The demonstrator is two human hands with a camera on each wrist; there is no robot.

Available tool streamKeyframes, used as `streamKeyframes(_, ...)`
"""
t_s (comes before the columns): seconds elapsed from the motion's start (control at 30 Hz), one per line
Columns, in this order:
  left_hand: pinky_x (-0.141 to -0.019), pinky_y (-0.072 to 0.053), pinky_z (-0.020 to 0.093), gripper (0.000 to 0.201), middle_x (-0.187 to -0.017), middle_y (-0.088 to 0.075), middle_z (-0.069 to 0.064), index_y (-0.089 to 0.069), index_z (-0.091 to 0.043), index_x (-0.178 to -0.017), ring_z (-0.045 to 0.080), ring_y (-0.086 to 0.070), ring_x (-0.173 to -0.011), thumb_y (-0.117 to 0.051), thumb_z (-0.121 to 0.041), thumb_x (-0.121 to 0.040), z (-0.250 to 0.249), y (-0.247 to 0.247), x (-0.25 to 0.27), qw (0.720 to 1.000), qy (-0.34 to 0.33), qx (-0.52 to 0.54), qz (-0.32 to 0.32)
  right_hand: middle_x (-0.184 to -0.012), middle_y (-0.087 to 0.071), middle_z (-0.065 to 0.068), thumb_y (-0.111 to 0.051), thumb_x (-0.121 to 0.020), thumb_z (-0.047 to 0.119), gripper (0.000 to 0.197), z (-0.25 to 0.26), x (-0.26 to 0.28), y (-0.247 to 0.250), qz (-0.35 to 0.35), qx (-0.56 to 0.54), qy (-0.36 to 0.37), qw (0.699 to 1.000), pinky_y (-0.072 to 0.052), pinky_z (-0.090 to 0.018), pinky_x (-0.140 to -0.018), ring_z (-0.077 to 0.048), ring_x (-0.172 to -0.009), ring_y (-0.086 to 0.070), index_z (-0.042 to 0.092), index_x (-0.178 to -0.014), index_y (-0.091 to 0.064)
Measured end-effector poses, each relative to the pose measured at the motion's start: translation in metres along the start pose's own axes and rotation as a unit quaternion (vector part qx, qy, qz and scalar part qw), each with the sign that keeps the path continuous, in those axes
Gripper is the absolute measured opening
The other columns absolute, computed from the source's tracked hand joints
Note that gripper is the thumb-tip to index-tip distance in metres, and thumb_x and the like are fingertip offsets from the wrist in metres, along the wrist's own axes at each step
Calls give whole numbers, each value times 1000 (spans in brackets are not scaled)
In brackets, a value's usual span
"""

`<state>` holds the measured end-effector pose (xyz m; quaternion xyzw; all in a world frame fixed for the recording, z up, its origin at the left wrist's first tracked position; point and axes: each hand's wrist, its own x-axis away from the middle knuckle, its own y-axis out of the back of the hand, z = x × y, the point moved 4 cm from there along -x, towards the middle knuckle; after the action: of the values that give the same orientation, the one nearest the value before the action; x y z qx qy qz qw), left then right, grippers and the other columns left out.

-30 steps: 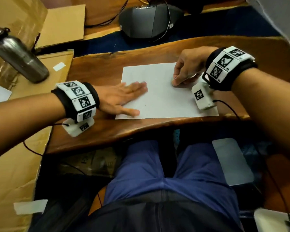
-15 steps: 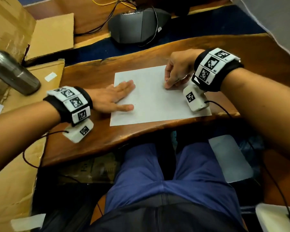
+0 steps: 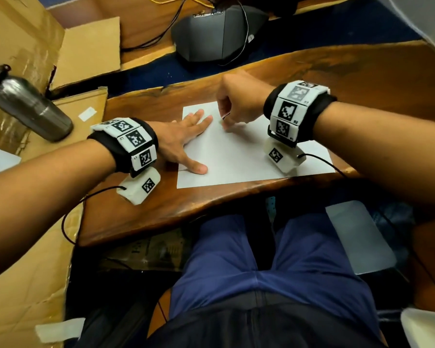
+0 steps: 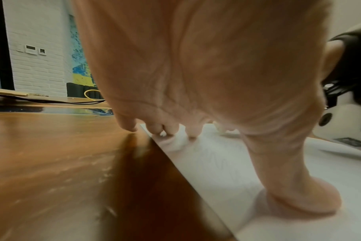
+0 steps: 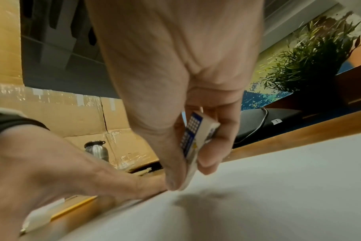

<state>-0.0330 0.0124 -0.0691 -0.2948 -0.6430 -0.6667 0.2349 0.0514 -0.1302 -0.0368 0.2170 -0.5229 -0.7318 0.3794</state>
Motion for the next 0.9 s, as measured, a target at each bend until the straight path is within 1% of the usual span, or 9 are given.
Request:
streamKeyframes(0.13,-122,5,53,131,-158,36,-3,27,-43,-148,22,21,-149,-57,-87,-57,-2,2,0,1000,11,-11,-1,-73,-67,1,-87,-72,21,15,8,2,-6,-30,36,19,999,-38,-19,-48,-16,-68,-60,12,-76,-75)
streamKeyframes(0.23,-119,9,49,124,-160,30,1,14,-39,-154,24,16,-151,-56,-82,-61,-4,3,2,1000,21,-20,-10,-69,-71,-1,-88,-72,20,15,26,14,-17,78,3,70,994,-48,-21,-50,-15,-58,-66,14,-73,-74)
streamKeyframes(0.33,-119,9,49,124,-161,29,1,13,-38,-154,25,14,-151,-57,-80,-61,-8,4,5,999,27,-21,-15,-69,-73,3,-88,-72,24,15,21,7,-13,147,-27,70,986,-51,-20,-56,0,-48,-62,17,-76,-76)
streamKeyframes(0.5,-120,7,50,126,-160,30,-2,22,-40,-151,25,12,-151,-63,-76,-66,-12,6,10,999,35,-21,-27,-71,-73,0,-87,-73,23,14,4,-15,0,32,-13,29,999,-39,-14,-49,-10,-61,-64,15,-77,-76)
streamKeyframes(0.6,-119,6,48,118,-161,27,-1,12,-37,-155,30,11,-151,-66,-70,-72,-16,8,15,998,52,-13,-25,-66,-72,3,-88,-72,23,15,19,-1,-14,124,2,63,990,-45,-17,-52,-12,-60,-68,20,-71,-74)
streamKeyframes(0.67,-119,6,47,115,-162,26,-2,8,-36,-156,29,12,-151,-68,-65,-76,-19,9,19,998,55,-2,-26,-63,-72,6,-88,-72,27,15,24,3,-17,191,1,75,979,-47,-16,-54,-5,-53,-65,21,-71,-75)
streamKeyframes(0.77,-119,8,47,122,-160,30,-2,18,-37,-153,25,14,-151,-67,-71,-72,-16,7,14,999,39,-4,-29,-68,-73,4,-90,-70,27,16,8,-12,-6,139,-39,37,989,-48,-19,-55,-1,-47,-60,18,-77,-77)
streamKeyframes(0.83,-120,8,50,125,-160,30,-2,23,-39,-151,23,14,-151,-66,-73,-70,-12,6,12,999,37,3,-32,-67,-71,4,-90,-70,25,16,2,-21,0,78,-43,16,996,-45,-21,-54,-6,-52,-62,18,-73,-75)
streamKeyframes(0.9,-120,8,50,125,-160,30,-2,21,-36,-152,22,15,-151,-66,-73,-70,-12,5,14,999,35,3,-32,-68,-72,1,-89,-69,22,16,9,-18,-5,68,-22,33,997,-43,-19,-50,-12,-58,-65,16,-71,-75)
